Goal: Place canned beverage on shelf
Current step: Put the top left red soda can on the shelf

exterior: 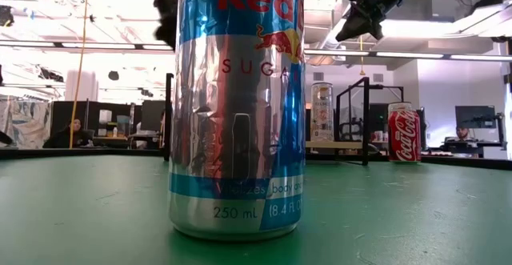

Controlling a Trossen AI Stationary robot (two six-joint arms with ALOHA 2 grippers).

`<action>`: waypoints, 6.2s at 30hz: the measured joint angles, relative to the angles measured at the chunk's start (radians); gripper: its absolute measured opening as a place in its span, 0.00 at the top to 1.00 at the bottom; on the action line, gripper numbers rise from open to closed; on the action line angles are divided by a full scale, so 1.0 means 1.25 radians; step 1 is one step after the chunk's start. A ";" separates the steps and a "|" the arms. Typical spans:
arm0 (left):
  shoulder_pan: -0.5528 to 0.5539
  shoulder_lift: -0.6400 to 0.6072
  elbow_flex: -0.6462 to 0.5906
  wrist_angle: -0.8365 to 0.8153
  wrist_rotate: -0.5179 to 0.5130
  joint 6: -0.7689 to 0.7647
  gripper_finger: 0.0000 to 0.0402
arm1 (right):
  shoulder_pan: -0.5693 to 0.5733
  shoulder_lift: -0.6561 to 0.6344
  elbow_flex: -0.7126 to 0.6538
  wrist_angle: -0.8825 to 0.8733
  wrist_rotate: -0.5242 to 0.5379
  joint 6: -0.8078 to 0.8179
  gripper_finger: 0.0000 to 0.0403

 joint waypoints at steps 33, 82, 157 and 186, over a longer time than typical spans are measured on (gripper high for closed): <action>0.185 -0.075 -0.763 0.742 0.544 -0.506 1.00 | 0.000 0.000 0.000 -0.007 -0.022 -0.002 0.94; 0.235 0.020 -0.766 1.029 0.532 -0.614 1.00 | -0.030 0.000 0.000 0.050 -0.022 0.000 0.94; 0.267 -0.121 -0.766 1.022 0.490 -0.545 1.00 | 0.213 0.997 0.913 0.102 0.134 -0.054 0.94; 0.267 -0.121 -0.766 1.022 0.507 -0.539 1.00 | 0.202 0.905 0.910 0.090 0.085 0.006 0.94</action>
